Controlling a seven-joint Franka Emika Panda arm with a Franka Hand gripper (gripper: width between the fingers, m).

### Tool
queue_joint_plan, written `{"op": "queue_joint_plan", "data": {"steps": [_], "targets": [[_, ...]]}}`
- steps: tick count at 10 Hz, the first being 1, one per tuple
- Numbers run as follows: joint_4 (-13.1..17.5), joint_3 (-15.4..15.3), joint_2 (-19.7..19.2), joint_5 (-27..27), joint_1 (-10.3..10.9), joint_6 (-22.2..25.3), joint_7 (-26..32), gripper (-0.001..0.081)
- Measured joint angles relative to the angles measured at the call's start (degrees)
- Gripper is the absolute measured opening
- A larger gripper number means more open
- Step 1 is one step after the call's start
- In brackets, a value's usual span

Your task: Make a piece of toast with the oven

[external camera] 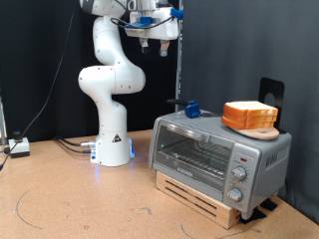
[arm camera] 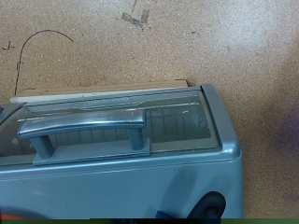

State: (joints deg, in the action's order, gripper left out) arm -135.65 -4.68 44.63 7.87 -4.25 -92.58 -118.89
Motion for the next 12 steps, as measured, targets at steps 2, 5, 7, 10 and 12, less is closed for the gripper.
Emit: {"op": "queue_joint_plan", "data": {"steps": [2, 5, 7, 10, 12], "targets": [[-0.1, 0.1, 0.0, 1.3, 0.5, -2.2, 2.7, 0.0809], [-0.1, 1.8, -0.3, 2.3, 5.2, -9.3, 21.1, 0.0809], [0.3, 3.4, -2.9, 2.2, 7.6, -11.7, 33.3, 0.0809], [-0.1, 5.3, -1.5, 7.0, 10.5, -11.3, 42.4, 0.0809], [-2.2, 7.4, 0.4, 6.6, 13.5, -11.3, 55.4, 0.0809]]}}
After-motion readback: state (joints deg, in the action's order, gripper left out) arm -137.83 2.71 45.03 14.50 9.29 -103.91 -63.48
